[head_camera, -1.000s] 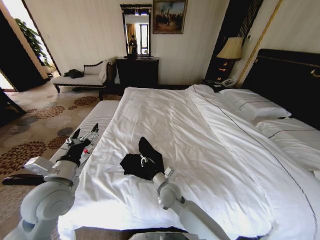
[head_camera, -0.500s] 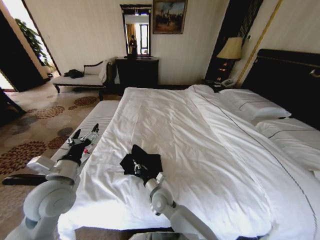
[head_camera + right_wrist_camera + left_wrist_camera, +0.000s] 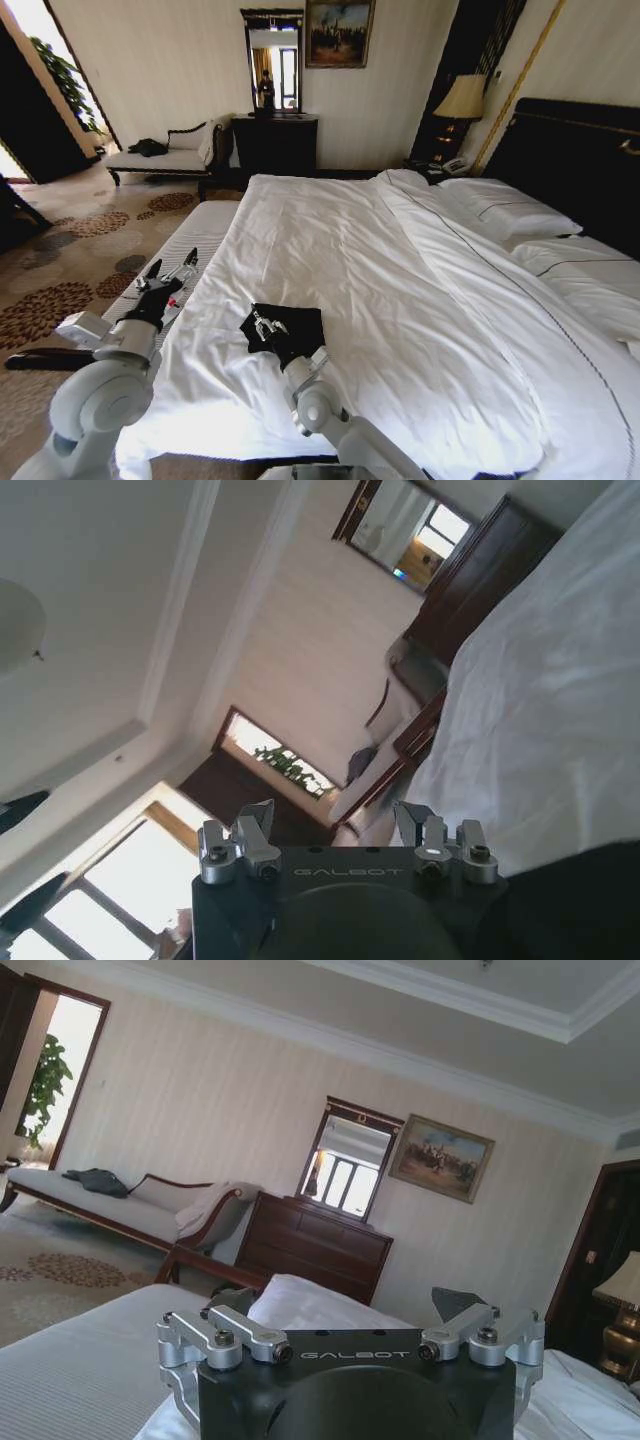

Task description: Fold the clothes on the bed.

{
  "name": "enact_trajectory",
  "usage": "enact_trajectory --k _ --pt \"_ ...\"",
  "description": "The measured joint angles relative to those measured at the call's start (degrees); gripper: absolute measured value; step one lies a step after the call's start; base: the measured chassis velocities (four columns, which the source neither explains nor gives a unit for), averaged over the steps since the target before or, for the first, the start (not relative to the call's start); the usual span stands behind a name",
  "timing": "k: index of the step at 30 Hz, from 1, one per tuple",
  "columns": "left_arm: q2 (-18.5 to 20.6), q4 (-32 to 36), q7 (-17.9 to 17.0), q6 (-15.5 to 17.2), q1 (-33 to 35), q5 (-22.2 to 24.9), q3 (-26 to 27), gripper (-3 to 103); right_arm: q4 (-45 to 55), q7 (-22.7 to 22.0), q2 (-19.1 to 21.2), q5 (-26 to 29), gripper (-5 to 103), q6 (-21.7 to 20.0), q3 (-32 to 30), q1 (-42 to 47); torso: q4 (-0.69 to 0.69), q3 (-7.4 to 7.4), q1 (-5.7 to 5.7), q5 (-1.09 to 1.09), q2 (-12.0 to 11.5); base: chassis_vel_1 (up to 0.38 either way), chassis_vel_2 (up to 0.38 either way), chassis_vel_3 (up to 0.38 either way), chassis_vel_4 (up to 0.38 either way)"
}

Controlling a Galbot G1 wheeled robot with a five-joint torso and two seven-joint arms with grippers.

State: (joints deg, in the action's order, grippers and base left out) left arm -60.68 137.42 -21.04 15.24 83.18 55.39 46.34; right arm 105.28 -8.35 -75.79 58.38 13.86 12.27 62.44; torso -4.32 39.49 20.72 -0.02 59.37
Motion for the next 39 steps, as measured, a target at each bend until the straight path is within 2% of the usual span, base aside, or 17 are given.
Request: enact_trajectory --k 2,3,5,9,12,14,16,17,18,21,22,25,27,30,31,35,39 --pt "-0.1 -1.2 0.0 0.0 0.1 -0.2 -0.8 100 0.0 -2.7 2.7 -4.9 76 1.8 -4.8 1.4 0.00 0.00 0.00 0.00 0.0 0.000 0.000 0.000 0.000" --pt "-0.1 -1.2 0.0 0.0 0.1 -0.2 -0.8 100 0.0 -2.7 2.7 -4.9 76 1.8 -4.8 1.4 0.00 0.00 0.00 0.00 0.0 0.000 0.000 0.000 0.000" --pt "-0.4 -2.2 0.4 0.0 -0.2 -0.6 -2.1 100 1.5 -5.5 6.4 -7.1 86 2.3 -10.5 4.4 -0.03 0.01 0.00 0.00 0.0 0.000 0.000 0.000 0.000" --pt "-0.9 -3.0 0.7 0.0 -0.9 -1.5 -4.4 100 4.9 -7.9 8.7 -8.0 99 2.1 -15.7 8.3 -0.04 0.01 0.00 0.01 0.0 0.000 0.000 0.000 0.000" --pt "-0.9 -4.6 1.2 0.3 -1.4 -2.5 -6.5 100 7.2 -8.7 9.0 -7.8 99 1.8 -17.8 10.4 -0.02 0.00 0.00 0.00 0.0 0.000 0.000 0.000 0.000" --pt "-0.5 -7.8 1.5 0.7 -1.6 -6.1 -9.5 100 7.6 -9.1 8.8 -7.5 100 1.7 -17.7 10.5 -0.03 0.00 -0.01 -0.02 0.0 0.000 0.000 0.000 0.000" --pt "0.1 -9.9 2.0 0.7 -1.2 -10.8 -12.4 100 6.5 -9.1 8.1 -7.8 100 1.7 -16.5 9.1 0.03 0.01 -0.01 -0.02 0.0 0.000 0.000 0.000 0.000" --pt "0.1 -9.9 2.0 0.7 -1.2 -10.8 -12.4 100 6.5 -9.1 8.1 -7.8 100 1.7 -16.5 9.1 0.03 0.01 -0.01 -0.02 0.0 0.000 0.000 0.000 0.000" --pt "0.8 -10.6 2.2 0.8 -1.2 -13.2 -14.1 100 5.9 -9.2 7.7 -7.8 100 1.7 -16.1 8.4 0.03 0.01 -0.01 -0.02 0.0 0.000 0.000 0.000 0.000" --pt "5.2 -13.6 2.3 1.9 -3.6 -19.3 -20.3 100 5.2 -10.0 7.6 -7.0 100 1.7 -15.9 8.0 0.00 0.01 0.00 0.00 0.0 0.000 0.000 0.000 0.000" --pt "5.2 -13.6 2.3 1.9 -3.6 -19.3 -20.3 100 5.2 -10.0 7.6 -7.0 100 1.7 -15.9 8.0 0.00 0.01 0.00 0.00 0.0 0.000 0.000 0.000 0.000" --pt "10.7 -17.6 2.5 2.3 -8.7 -23.5 -27.3 100 5.2 -10.4 7.8 -6.5 100 1.8 -16.8 9.1 -0.03 0.00 -0.01 -0.02 0.0 0.000 0.000 0.000 0.000" --pt "11.7 -18.5 2.8 2.1 -10.3 -23.8 -29.0 100 5.3 -10.4 7.7 -6.5 100 1.9 -17.0 9.3 0.00 0.01 0.00 -0.01 0.0 0.000 0.000 0.000 0.000" --pt "14.5 -21.7 3.9 1.2 -16.9 -24.0 -36.3 100 5.2 -10.6 6.8 -6.6 100 2.0 -17.3 9.8 -0.02 0.01 0.00 -0.02 0.0 0.000 0.000 0.000 0.000" --pt "14.5 -21.7 3.9 1.2 -16.9 -24.0 -36.3 100 5.2 -10.6 6.8 -6.6 100 2.0 -17.3 9.8 -0.02 0.01 0.00 -0.02 0.0 0.000 0.000 0.000 0.000" --pt "16.1 -26.6 4.1 1.0 -25.1 -23.6 -47.0 100 4.5 -11.1 5.2 -7.0 100 2.0 -17.3 10.4 -0.03 0.01 0.00 -0.01 0.0 0.000 0.000 0.000 0.000" --pt "18.0 -27.2 3.8 0.9 -25.2 -23.6 -49.3 100 4.4 -11.5 5.0 -7.6 100 2.0 -17.3 11.0 -0.03 0.01 0.01 -0.04 0.0 0.000 0.000 0.000 0.000"
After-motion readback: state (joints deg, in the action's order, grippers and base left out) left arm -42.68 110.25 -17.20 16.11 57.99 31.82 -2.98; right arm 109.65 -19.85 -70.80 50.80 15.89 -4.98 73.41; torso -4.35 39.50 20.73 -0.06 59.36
